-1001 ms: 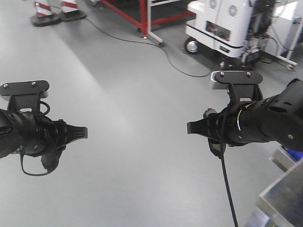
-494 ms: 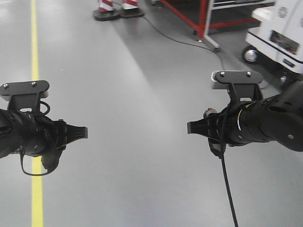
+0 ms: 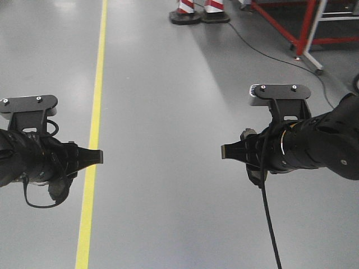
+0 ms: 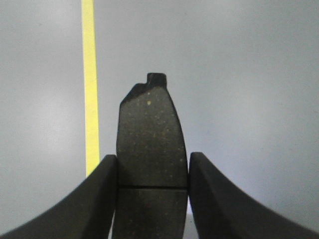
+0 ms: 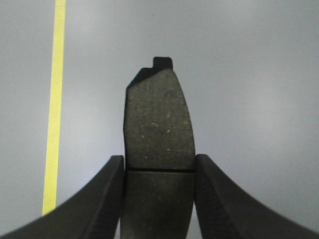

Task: Move and align brake pads A on conveyor
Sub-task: 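Drive along the yellow floor line toward the traffic cones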

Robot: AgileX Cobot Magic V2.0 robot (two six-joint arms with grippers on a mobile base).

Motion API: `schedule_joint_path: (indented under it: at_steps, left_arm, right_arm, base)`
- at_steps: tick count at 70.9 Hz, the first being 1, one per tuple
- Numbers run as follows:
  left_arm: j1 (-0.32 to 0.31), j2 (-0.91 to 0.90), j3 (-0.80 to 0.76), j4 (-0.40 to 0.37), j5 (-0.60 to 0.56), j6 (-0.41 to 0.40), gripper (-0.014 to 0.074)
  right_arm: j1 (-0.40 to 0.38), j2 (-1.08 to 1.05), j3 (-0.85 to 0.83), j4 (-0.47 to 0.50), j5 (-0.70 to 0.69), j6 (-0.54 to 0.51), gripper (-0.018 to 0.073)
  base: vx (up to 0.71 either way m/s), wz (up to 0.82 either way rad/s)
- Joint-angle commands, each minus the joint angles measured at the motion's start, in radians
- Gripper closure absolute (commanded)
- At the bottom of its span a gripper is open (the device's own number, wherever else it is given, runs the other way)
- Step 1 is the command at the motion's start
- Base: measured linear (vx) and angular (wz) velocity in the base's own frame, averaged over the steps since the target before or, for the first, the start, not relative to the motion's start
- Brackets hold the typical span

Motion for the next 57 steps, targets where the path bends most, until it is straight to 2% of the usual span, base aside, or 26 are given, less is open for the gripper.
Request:
schedule_joint_path:
  at_steps: [1, 26, 57]
  left_arm:
    - [-0.005, -0.034, -0.026, 0.026, -0.036, -0.002, 0.0493]
    - [-0.005, -0.034, -0.026, 0.026, -0.036, -0.002, 0.0493]
    - [-0.005, -0.034, -0.026, 0.026, -0.036, -0.002, 0.0493]
  right_arm:
    - [-0.001, -0.037, -0.028, -0.03, -0.05, -0.001, 0.0565]
    - [-0.001, -0.037, -0.028, -0.03, -0.05, -0.001, 0.0565]
    - [-0.001, -0.037, -0.028, -0.03, -0.05, -0.001, 0.0565]
  base:
    - [0.1, 0.32]
    - [0.11, 0.22]
    - [0.22, 0.04]
